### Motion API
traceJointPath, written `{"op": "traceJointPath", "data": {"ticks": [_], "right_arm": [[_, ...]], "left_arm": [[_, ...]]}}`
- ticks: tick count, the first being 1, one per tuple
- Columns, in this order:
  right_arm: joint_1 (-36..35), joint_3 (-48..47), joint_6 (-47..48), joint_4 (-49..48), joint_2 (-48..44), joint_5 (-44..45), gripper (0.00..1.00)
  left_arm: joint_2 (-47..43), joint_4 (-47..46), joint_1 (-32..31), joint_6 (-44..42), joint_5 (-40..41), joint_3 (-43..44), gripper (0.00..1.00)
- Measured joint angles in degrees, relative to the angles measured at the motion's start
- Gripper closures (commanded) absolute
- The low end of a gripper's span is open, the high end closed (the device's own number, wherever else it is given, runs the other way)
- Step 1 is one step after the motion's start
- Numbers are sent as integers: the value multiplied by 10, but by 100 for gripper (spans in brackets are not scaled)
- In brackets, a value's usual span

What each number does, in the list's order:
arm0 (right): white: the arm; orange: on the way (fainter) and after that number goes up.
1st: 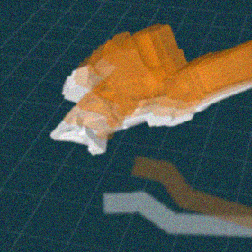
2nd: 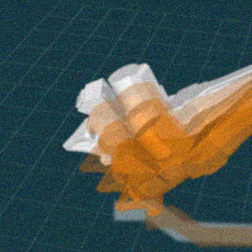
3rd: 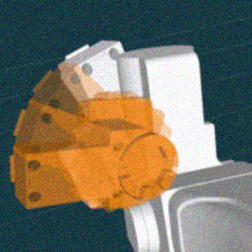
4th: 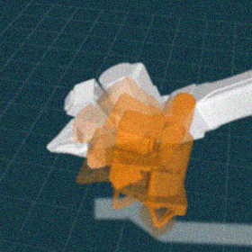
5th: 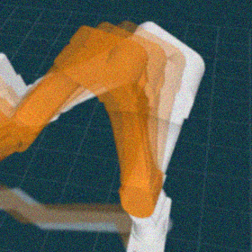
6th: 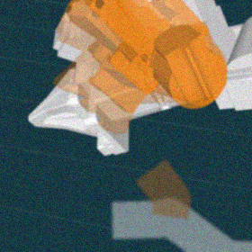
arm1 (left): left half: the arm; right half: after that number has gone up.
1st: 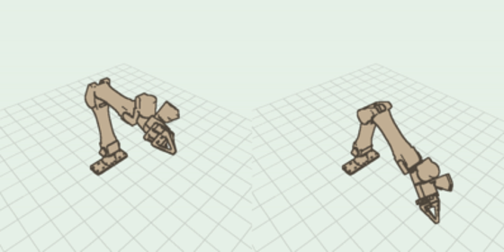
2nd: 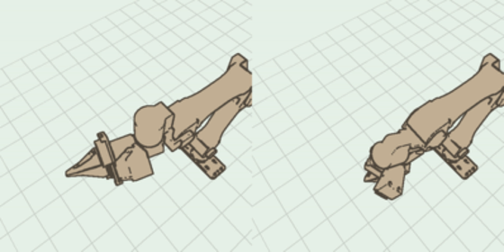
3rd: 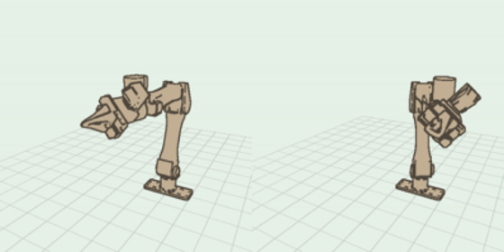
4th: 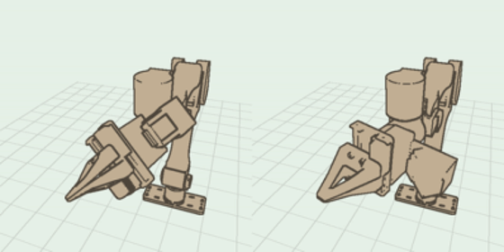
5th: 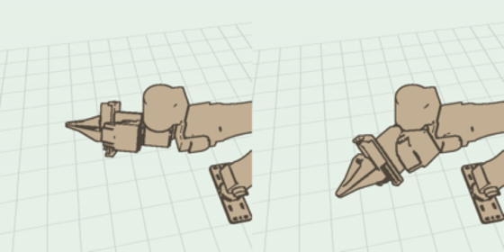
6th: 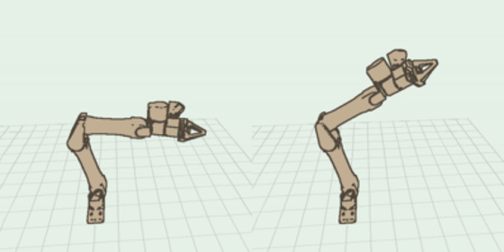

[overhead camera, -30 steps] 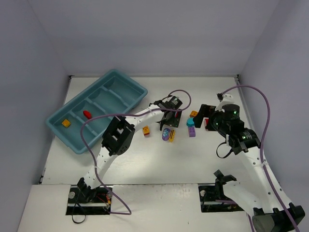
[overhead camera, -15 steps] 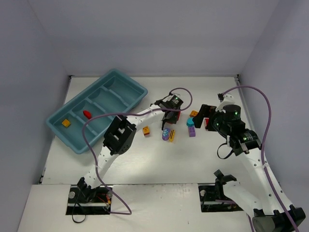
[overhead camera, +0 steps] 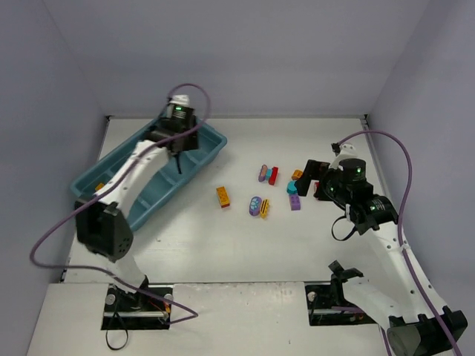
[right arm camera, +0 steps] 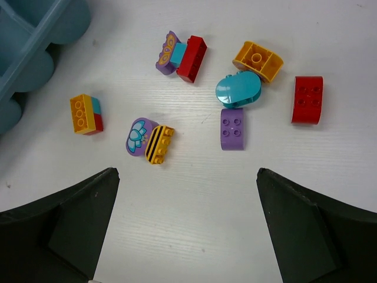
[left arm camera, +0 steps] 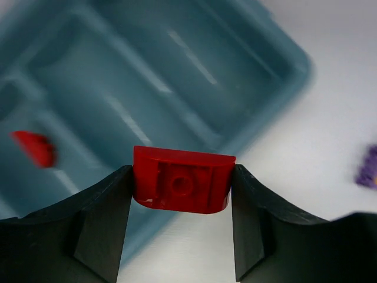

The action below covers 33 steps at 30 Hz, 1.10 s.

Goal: Sort the legos into containers by color

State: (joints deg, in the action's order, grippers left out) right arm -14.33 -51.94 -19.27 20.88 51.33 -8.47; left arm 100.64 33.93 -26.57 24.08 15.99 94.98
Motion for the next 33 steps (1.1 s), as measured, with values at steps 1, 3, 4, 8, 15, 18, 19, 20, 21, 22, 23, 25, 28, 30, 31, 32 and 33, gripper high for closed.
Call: {"op": "traceJointPath", "data": {"ticks": [1, 3, 4, 8, 15, 18, 19, 20, 21, 22, 23, 25, 28, 30, 31, 32, 33], "right_arm": [[0, 0, 0, 0, 3, 0, 0], [0, 0, 0, 0, 11, 0, 0], [0, 0, 0, 0, 14, 0, 0], [0, 0, 0, 0, 24, -2, 0], [0, 0, 0, 0, 27, -8, 0], [0, 0, 0, 0, 27, -9, 0], [0, 0, 0, 0, 27, -9, 0], [0, 0, 0, 0, 27, -9, 0], [0, 0, 0, 0, 27, -9, 0], [0, 0, 0, 0, 26, -8, 0], [0, 2, 0, -1, 25, -8, 0], [0, 6, 0, 0, 21, -8, 0], [0, 11, -1, 0, 19, -7, 0], [0, 12, -1, 0, 19, -7, 0], [0, 12, -1, 0, 19, -5, 0], [0, 12, -1, 0, 19, -4, 0], [0, 12, -2, 0, 19, -3, 0]], "left_arm": [[-29, 1, 31, -4, 4, -15, 86], [-68, 0, 91, -15, 9, -42, 85], [-84, 3, 130, -19, 10, -57, 85], [-87, 7, 221, -38, -1, -94, 75], [0, 5, 277, -60, -27, -86, 56], [41, 5, 285, -61, -31, -69, 43], [50, 5, 287, -63, -32, -65, 40], [54, 6, 288, -64, -33, -63, 37], [56, 6, 288, -64, -34, -62, 33], [55, 7, 288, -64, -37, -62, 31], [52, 7, 288, -62, -40, -62, 31], [45, 7, 288, -58, -49, -62, 30], [26, 6, 282, -52, -63, -65, 28], [9, 9, 271, -47, -66, -68, 27], [-1, 11, 263, -42, -66, -69, 27], [-10, 15, 252, -38, -67, -70, 27], [-22, 18, 238, -33, -68, -72, 27]]}}
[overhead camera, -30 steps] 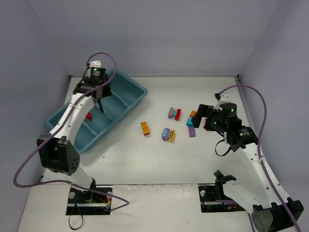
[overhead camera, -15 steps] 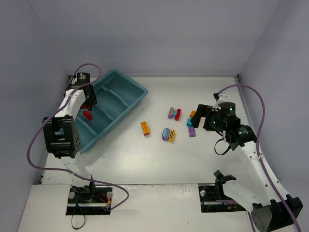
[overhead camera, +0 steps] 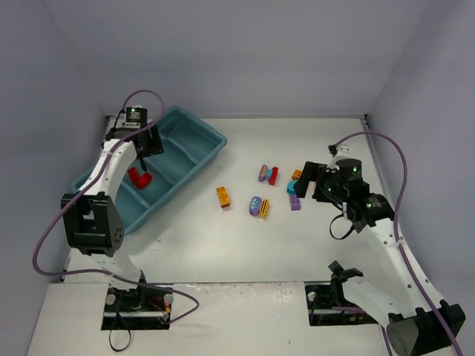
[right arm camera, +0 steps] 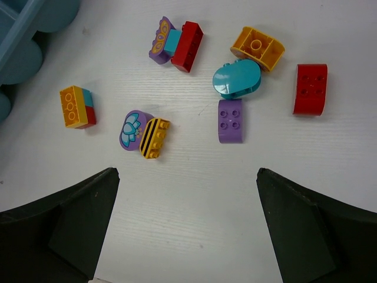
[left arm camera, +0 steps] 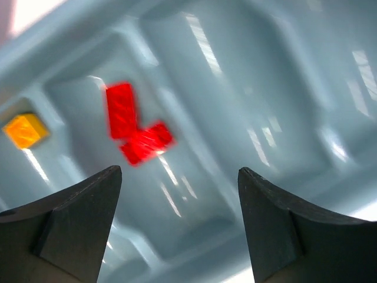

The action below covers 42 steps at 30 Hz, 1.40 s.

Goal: Sort the legos into containers by color

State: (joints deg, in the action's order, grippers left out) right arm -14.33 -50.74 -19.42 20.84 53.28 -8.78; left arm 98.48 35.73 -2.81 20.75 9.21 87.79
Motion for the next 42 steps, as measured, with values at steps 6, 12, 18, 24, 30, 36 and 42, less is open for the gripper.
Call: {"op": "traceJointPath", "data": {"ticks": [6, 12, 18, 24, 30, 36, 42], "right_arm": [[0, 0, -1, 0, 1, 11, 0], [0, 0, -8, 0, 9, 26, 9], [0, 0, -21, 0, 10, 35, 30], [0, 13, -31, 0, 27, 40, 36], [0, 30, -48, -10, 130, 39, 27], [-8, 33, -54, -33, 227, 47, 24], [-16, 33, -51, -74, 304, 58, 34]], "left_arm": [[-49, 4, -146, 39, -3, -12, 26], [-21, -13, -333, 133, -12, -2, 26], [86, -31, -456, 200, -16, 75, 26], [130, -21, -474, 219, -14, 103, 27], [63, -19, -446, 198, 2, 51, 27], [-61, -16, -402, 171, -3, -49, 27], [-157, -8, -333, 156, -18, -129, 27]]}}
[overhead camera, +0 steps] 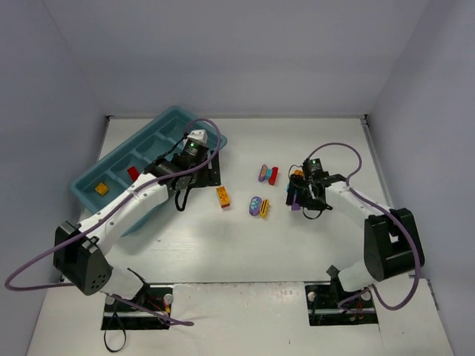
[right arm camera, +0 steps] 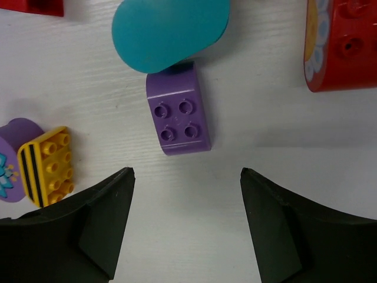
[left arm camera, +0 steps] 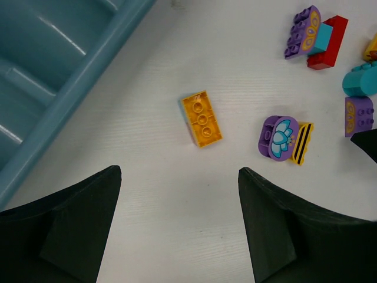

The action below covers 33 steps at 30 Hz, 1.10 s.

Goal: Sort the legos into containers by color

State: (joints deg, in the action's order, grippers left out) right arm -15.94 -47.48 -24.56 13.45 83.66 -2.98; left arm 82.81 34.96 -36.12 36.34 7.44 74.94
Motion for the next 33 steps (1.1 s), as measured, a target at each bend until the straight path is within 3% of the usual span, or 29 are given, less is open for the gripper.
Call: {"op": "traceJointPath", "data": {"ticks": [5, 11, 14, 15, 17, 18, 20, 26, 33], "right_arm": [[-2, -2, 11, -19, 68, 8, 40], [-3, -12, 21, -51, 87, 16, 46], [-3, -20, 28, -64, 98, 27, 58], [-3, -21, 31, -67, 100, 29, 68], [-3, -22, 35, -71, 102, 32, 79], [-3, -22, 35, -72, 102, 33, 92], [-7, -22, 39, -72, 101, 35, 100], [-74, -53, 71, -46, 68, 36, 100], [-171, -261, 132, -62, 72, 7, 100]], "left_arm": [[-41, 14, 21, -17, -4, -18, 27], [-60, 22, 33, -32, -13, -26, 27], [-62, 24, 40, -37, -15, -27, 27], [-63, 24, 42, -39, -15, -27, 27], [-65, 25, 47, -44, -17, -29, 27], [-66, 26, 50, -45, -17, -29, 27], [-70, 28, 58, -49, -18, -29, 27], [-99, 52, 95, -59, -18, -29, 27], [-174, 91, 157, -62, -10, -29, 27]]}}
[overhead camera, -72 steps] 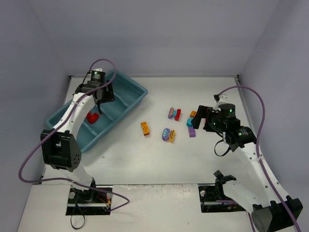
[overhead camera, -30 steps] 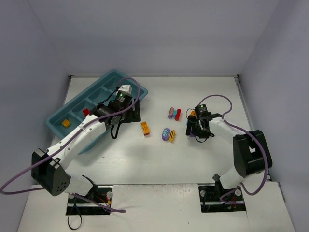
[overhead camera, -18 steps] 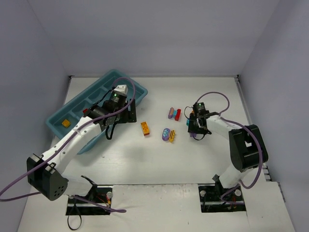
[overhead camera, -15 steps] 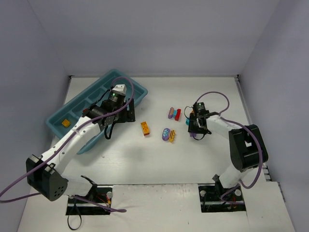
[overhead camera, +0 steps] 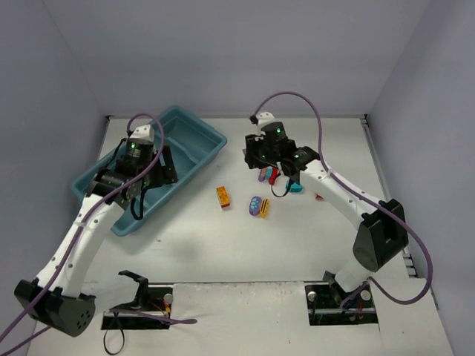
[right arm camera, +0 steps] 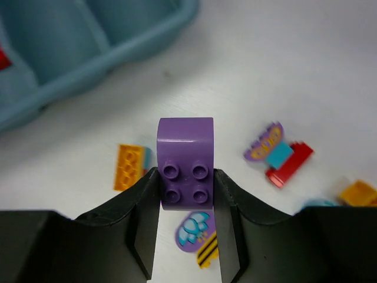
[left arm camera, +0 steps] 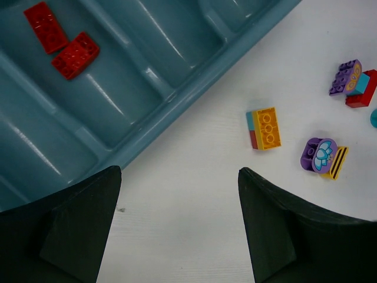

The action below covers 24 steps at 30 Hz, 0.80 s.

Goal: Sort the legos into containers by color

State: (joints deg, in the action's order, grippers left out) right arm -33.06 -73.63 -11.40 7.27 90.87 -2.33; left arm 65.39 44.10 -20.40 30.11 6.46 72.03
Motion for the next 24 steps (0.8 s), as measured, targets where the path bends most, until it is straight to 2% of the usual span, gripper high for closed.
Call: {"op": "traceJointPath", "data": {"ticks": [4, 14, 19, 21, 22, 23, 24], "right_arm": [[-45, -113, 27, -23, 66, -32, 100], [-128, -394, 79, -34, 358, -104, 96], [-149, -489, 81, -49, 449, -120, 78], [-152, -509, 78, -58, 468, -120, 59], [-152, -517, 74, -65, 476, -119, 55], [-151, -525, 71, -73, 484, -118, 44], [-151, -532, 66, -79, 490, -116, 38]], "left_arm": [[-39, 27, 16, 1, 12, -2, 27], [-156, 77, 21, 34, 22, -52, 27], [-199, 104, 21, 50, 23, -70, 26], [-212, 115, 21, 53, 25, -72, 26], [-217, 118, 21, 55, 26, -72, 26], [-221, 121, 21, 56, 26, -72, 27], [-224, 124, 21, 57, 26, -72, 27]]}}
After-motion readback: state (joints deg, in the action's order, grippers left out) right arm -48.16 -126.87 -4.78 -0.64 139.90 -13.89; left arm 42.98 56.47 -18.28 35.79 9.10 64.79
